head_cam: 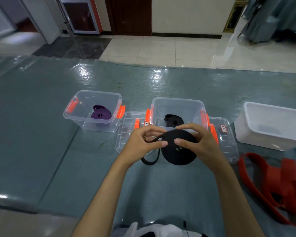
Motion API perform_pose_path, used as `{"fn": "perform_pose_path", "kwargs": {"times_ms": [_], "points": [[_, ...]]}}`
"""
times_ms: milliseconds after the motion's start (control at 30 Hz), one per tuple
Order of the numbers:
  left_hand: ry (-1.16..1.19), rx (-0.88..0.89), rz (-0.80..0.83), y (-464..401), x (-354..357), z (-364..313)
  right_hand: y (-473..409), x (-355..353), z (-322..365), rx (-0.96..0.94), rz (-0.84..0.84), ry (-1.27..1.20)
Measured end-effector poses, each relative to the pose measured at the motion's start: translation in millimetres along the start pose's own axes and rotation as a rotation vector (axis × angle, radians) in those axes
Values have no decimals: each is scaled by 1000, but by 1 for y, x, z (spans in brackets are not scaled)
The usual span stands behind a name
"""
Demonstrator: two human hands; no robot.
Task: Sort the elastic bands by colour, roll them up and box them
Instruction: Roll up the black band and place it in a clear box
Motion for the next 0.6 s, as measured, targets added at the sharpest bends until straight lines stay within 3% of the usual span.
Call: {"fn": "perform_pose_path", "kwargs": {"times_ms": [200,600], "points": [[69,-32,-180,0,-8,14,0,-10,-8,-12,-235,-129],[464,-191,-348,-5,12,40,-3,-2,-31,-45,-400,-330]]}}
Point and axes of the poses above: each hand's wrist, its own y-axis away from the middle knuckle, its own x-axis out of the palm, z = x × y, the point moved 6 cm from there along -y, towards the middle knuckle, and after that the axes turned 14 degrees about -y, right-handed, at the moved point
